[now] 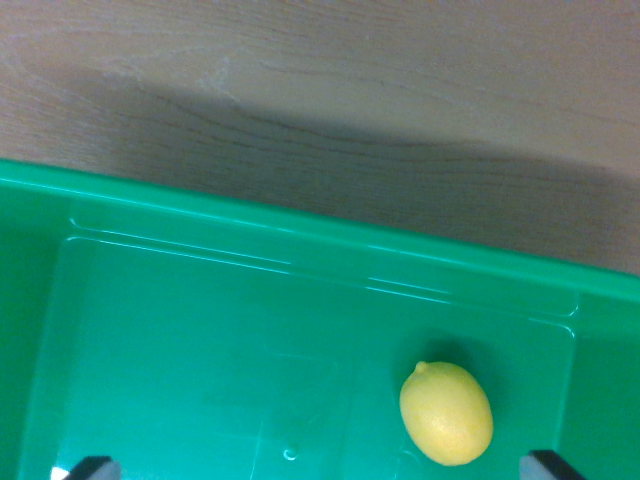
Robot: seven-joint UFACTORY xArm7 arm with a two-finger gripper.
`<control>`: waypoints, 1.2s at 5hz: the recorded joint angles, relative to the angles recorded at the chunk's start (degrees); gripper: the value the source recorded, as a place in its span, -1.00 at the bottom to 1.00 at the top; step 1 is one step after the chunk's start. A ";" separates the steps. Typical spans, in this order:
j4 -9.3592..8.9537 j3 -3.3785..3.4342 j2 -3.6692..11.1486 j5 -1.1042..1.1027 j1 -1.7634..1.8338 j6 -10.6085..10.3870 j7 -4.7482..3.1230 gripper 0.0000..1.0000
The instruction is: Pick fruit
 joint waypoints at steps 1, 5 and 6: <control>0.00 0.00 0.00 0.00 0.00 0.00 0.00 -1.00; -2.85 -0.80 2.56 -0.19 -0.83 -5.17 -3.54 -1.00; -4.35 -1.22 3.91 -0.29 -1.27 -7.89 -5.41 -1.00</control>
